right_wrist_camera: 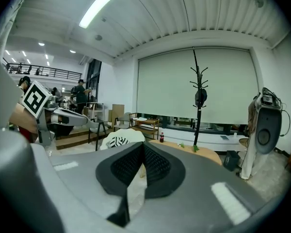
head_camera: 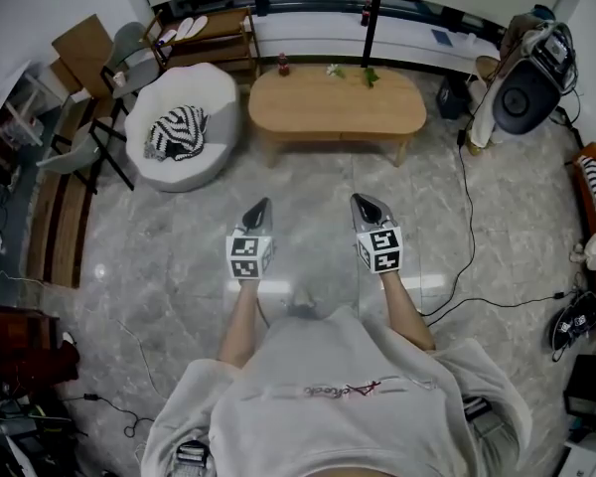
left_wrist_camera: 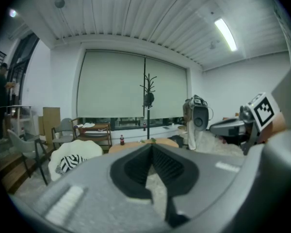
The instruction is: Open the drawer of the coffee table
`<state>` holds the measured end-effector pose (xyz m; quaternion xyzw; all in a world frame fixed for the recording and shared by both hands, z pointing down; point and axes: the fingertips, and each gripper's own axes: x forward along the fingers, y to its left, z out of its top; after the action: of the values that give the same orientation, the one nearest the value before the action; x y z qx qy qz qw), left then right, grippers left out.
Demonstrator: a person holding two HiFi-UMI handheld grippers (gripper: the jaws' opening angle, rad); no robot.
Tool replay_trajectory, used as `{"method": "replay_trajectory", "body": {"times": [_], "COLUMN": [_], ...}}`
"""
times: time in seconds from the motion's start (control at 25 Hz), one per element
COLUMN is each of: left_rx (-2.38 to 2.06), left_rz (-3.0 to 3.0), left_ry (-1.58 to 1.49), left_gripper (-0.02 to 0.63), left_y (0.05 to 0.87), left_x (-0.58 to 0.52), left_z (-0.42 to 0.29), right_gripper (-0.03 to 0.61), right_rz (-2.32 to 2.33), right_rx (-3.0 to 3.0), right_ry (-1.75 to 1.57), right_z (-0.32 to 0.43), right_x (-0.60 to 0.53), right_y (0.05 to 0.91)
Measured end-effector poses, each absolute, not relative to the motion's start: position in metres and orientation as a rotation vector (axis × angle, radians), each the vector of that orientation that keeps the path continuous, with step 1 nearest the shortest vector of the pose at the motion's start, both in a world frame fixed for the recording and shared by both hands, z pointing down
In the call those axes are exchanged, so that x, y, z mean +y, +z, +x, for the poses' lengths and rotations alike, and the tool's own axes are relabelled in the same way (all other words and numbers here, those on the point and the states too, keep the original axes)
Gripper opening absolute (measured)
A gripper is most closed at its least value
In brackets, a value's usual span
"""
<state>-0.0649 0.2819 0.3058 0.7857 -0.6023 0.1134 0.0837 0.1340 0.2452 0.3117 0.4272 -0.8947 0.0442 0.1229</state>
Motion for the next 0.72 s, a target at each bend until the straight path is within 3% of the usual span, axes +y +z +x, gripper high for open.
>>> {"method": "replay_trajectory", "body": {"times": [0.72], "left_rx": [-1.732], "left_rz": [2.402], "left_ry": [0.291], "left_gripper": [0.000], "left_y": [0.309], "left_x": [0.158], "left_z": [-0.142], "right_gripper": [0.005], "right_rz": [1.322], "right_rx": [-2.556], "right_ry": [0.102], "right_z": [0.057], "right_x": [0.128], "right_y": [0.312]}}
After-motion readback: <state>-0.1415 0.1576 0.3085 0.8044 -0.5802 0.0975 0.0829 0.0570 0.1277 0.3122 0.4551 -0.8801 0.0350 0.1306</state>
